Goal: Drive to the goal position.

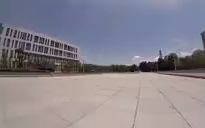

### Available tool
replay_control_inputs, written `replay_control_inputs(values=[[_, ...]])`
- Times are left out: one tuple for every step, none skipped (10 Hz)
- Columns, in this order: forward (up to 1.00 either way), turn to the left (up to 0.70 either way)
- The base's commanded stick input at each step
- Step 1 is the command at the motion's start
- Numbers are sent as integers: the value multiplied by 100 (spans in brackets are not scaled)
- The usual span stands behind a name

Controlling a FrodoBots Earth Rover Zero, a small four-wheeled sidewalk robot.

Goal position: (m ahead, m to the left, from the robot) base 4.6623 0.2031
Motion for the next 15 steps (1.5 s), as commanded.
replay_control_inputs(values=[[50,0],[50,0],[50,0],[50,0],[50,0],[50,0],[50,0],[50,0],[50,0],[50,0],[50,0],[50,0],[50,0],[50,0],[50,0]])
